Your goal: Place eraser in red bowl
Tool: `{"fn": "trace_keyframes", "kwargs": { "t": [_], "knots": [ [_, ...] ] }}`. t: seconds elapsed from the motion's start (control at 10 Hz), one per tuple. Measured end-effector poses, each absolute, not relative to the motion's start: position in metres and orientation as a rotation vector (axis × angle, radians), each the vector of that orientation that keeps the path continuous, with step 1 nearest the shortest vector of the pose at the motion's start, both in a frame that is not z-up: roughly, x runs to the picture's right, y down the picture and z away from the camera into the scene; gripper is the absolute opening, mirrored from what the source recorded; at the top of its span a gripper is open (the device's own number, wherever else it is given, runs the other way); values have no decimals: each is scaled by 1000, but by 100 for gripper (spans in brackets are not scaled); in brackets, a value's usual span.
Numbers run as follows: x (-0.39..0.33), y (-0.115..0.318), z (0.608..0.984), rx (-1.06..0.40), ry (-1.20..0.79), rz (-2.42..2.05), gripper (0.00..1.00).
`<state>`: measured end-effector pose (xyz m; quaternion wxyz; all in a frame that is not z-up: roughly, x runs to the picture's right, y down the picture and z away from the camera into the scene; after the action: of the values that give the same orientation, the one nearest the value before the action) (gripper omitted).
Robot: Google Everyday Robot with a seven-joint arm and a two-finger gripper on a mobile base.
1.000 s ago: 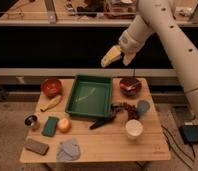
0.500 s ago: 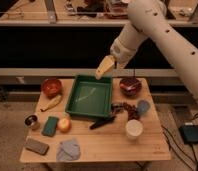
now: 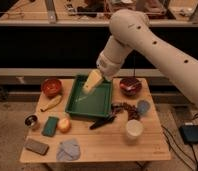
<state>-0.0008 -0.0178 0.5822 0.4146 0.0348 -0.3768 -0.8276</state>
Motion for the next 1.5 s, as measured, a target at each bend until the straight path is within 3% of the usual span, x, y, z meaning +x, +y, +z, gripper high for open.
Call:
{"fn": "trace_keyframes", "kwargs": {
  "t": [0.9, 1.5],
  "knots": [
    [-206, 102, 586, 250, -1032, -2351, 80],
    [-309, 176, 625, 179, -1109, -2581, 80]
  ]
}}
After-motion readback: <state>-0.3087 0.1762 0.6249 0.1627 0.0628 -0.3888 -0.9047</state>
